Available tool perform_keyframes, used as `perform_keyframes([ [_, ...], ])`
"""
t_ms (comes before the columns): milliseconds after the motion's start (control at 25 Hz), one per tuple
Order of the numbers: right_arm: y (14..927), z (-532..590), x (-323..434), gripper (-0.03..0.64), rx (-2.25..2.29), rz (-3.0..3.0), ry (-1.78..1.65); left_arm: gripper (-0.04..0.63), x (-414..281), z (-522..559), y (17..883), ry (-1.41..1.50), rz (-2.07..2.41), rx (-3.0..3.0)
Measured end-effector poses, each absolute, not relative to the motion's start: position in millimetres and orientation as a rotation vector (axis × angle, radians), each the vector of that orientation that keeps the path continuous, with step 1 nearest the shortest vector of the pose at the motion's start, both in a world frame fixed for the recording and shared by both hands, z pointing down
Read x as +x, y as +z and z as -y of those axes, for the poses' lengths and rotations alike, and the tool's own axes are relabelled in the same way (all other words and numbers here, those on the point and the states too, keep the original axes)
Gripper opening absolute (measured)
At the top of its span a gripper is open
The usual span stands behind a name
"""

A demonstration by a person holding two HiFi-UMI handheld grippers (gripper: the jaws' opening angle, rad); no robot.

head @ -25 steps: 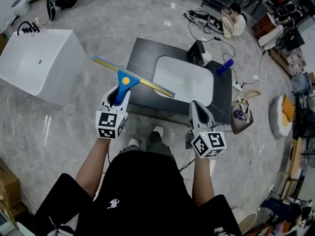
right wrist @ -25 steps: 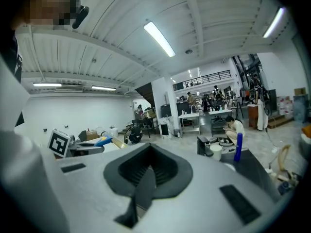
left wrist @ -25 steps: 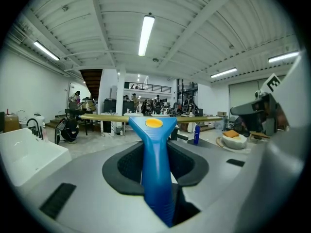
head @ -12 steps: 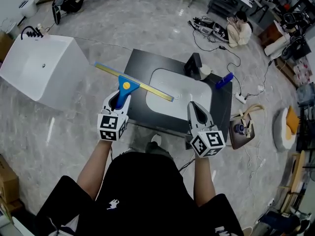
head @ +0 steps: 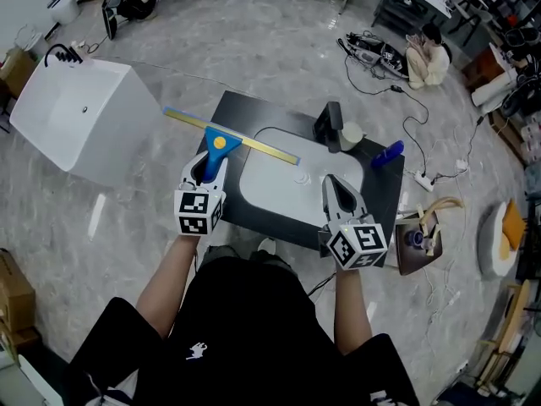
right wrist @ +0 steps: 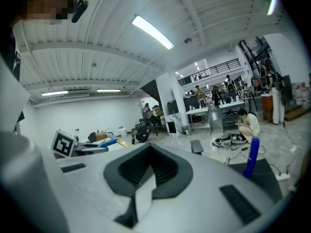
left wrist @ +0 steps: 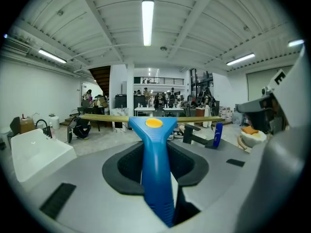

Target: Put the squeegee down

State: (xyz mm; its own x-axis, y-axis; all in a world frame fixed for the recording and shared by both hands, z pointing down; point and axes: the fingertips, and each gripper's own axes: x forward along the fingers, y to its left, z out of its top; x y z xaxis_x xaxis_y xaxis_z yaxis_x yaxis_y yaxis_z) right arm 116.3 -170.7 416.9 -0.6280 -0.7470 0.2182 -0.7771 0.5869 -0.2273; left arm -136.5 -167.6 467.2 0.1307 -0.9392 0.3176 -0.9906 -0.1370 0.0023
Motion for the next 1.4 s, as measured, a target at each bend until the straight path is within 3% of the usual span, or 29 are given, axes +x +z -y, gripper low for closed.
perform_keyframes([
  [1400, 538.6, 261.4, 53.8, 0.002, 1.395, 2.374, 0.744, 0.129, -147.5, 363.0, 634.9, 0.591, 1.651, 2.008],
])
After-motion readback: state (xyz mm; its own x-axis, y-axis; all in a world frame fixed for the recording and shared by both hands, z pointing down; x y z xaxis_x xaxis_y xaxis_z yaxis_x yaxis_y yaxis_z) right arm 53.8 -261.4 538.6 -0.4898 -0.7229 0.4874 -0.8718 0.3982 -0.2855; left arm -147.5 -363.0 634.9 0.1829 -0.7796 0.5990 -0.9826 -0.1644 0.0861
